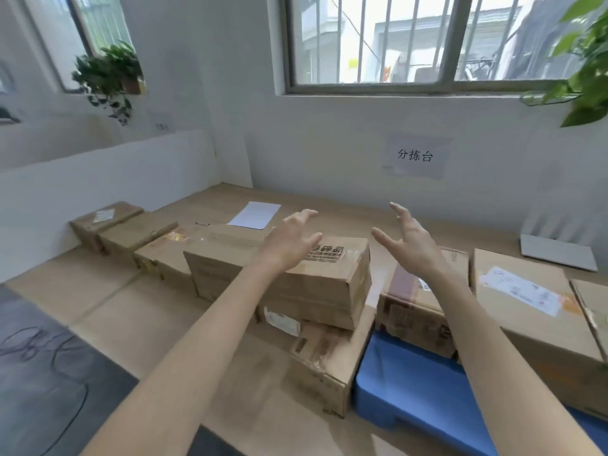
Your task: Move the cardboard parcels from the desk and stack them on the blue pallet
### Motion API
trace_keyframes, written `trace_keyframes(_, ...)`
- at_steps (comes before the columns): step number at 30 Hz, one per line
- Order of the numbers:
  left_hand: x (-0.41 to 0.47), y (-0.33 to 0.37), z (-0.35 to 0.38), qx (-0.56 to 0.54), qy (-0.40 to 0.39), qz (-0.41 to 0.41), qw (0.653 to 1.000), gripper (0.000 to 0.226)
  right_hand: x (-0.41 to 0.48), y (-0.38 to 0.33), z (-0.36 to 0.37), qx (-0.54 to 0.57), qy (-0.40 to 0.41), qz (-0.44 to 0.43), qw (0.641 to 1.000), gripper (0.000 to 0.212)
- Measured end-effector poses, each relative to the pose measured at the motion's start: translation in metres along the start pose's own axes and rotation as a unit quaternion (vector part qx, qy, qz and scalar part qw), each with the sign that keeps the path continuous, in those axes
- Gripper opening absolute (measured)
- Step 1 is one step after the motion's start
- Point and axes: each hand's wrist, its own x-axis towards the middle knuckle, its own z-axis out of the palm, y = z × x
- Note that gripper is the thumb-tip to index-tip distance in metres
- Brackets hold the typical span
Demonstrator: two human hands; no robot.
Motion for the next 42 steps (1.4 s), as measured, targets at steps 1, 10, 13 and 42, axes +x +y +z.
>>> trace_keyframes(1,0.000,-0.016,-0.005,-0.003,-0.004,-0.010,1.000,0.051,0.002,-0.009,0.013,-0.001,-0.007,0.003,1.000,0.074)
trace_keyframes(10,0.010,-0.118,-0.008,-0.021,-0.033,-0.079,0.996,0.056,0.019,-0.043,0.092,-0.055,-0.065,0.024,0.996,0.078)
trace_keyframes(13,0.017,-0.145,-0.001,-0.021,-0.045,-0.093,0.994,0.056,0.033,-0.054,0.118,-0.065,-0.074,0.008,0.995,0.077)
trace_keyframes(42,0.129,-0.442,-0.011,0.044,-0.266,-0.145,0.952,0.128,0.121,-0.103,0.361,-0.271,-0.157,0.027,0.949,0.088)
